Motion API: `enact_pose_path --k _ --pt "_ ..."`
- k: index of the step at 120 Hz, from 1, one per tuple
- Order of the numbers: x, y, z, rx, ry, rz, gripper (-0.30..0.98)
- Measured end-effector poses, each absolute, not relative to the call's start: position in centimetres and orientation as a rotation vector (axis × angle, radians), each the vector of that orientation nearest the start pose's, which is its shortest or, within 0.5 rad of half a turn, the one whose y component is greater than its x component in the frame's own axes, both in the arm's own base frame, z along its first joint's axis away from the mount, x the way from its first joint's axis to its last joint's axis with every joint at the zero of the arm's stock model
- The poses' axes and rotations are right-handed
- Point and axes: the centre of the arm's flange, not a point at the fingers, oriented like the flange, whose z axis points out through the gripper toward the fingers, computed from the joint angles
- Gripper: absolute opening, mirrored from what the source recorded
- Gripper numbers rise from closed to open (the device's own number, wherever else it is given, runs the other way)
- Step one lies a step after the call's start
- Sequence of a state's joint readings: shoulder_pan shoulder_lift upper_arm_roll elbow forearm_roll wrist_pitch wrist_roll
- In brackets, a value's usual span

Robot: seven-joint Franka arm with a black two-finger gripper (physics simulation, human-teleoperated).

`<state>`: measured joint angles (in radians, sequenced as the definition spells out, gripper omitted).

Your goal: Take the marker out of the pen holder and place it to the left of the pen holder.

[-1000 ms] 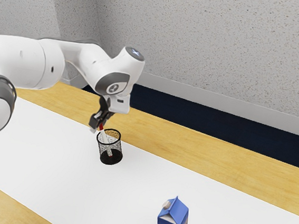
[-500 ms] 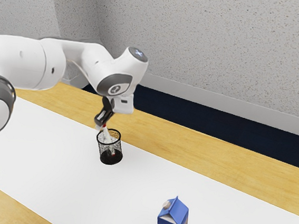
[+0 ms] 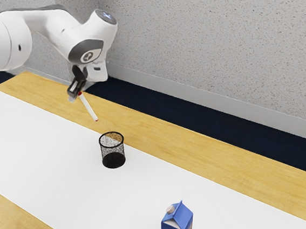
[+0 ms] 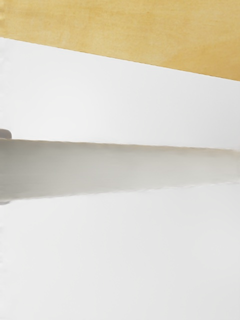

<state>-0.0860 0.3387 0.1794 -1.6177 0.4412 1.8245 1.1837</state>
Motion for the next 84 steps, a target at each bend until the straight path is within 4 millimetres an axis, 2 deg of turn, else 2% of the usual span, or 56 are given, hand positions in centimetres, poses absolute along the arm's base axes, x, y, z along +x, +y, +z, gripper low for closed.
enact_pose_path --k 14,17,26,34,45,56,70,81,84 --pt "62.7 16.3 42.2 -2.499 1.542 0.491 -0.06" --pt "62.5 17.3 41.7 -2.544 1.547 0.471 -0.06" --pt "62.4 19.9 38.2 -2.676 1.577 0.433 -0.06" --pt "62.5 21.9 35.9 -2.777 1.616 0.362 -0.06" --pt "62.5 23.3 33.9 -2.859 1.71 0.261 -0.06" --pt "62.9 23.7 32.0 -2.884 1.798 0.218 -0.06" --pt "62.5 25.1 29.4 -2.923 1.889 0.165 -0.06" --pt "62.4 25.5 28.7 -2.912 1.948 0.145 -0.06" --pt "62.3 25.5 28.8 -2.904 1.964 0.144 0.0"
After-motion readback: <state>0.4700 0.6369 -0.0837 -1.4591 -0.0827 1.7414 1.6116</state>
